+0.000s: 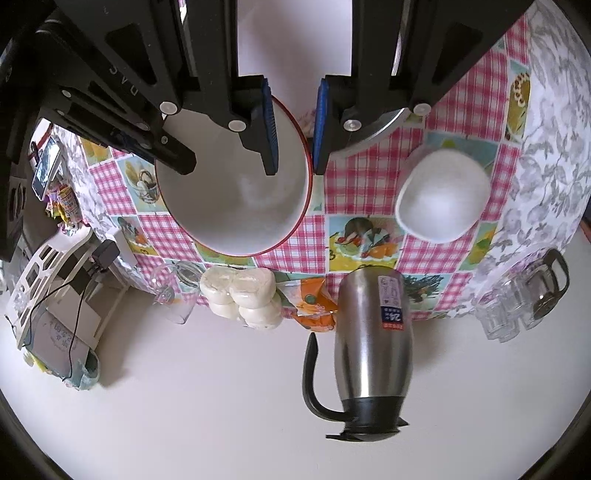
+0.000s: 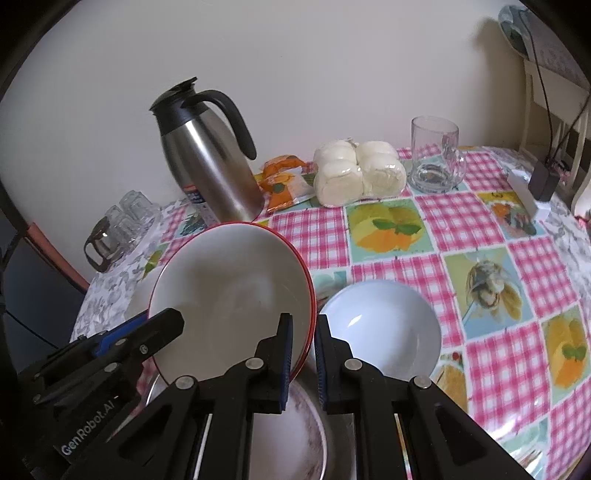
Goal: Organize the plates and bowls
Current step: 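Lift the red-rimmed bowl with both tools over the steel basin, then lower the red-rimmed bowl onto the floral plate with both tools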
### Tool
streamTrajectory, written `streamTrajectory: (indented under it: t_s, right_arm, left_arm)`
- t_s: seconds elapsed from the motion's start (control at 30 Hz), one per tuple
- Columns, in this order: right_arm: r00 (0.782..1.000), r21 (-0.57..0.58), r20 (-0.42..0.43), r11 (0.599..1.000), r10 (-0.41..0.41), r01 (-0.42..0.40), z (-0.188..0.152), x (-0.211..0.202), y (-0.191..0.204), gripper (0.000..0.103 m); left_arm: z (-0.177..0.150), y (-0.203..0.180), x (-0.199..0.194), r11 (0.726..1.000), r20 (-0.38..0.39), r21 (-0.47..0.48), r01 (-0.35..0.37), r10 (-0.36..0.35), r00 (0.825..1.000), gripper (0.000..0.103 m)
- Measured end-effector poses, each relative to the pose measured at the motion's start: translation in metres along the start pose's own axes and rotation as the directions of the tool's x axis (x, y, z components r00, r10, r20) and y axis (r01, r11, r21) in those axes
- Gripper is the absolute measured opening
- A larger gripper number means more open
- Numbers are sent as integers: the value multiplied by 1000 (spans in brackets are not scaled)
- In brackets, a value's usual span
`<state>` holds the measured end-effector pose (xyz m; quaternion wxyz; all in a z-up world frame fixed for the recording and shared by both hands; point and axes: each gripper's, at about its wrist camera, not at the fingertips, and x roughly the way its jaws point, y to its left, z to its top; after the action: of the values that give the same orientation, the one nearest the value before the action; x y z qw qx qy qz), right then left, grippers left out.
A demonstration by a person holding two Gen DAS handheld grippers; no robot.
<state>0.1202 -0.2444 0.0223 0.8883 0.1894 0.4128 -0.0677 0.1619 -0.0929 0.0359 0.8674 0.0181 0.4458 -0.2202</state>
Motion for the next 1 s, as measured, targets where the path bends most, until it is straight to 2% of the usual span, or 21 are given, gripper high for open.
streamTrajectory:
  t_s: [0.2,0.47,0.67,1.0]
  right_arm:
    - [999,12,18,999,31,-31,-27,-10,6,13]
    - [999,30,23,999,38,-39,-61,-13,19,13]
    - [999,33,30,999,39,-40,-68,-20,22,13]
    - [999,39,36,999,25,-27,-70,-28,20,14]
  left_arm:
    - [-25,15,-14,999,3,-46,25,-24,1000,17]
    - [-49,20,-20,999,6,-41,-32,33,999,20]
    - [-59,26,-25,996,-6,-81,-22,22,1000,20]
    - [-61,19,-27,998,-23,-62,-29,27,999,20]
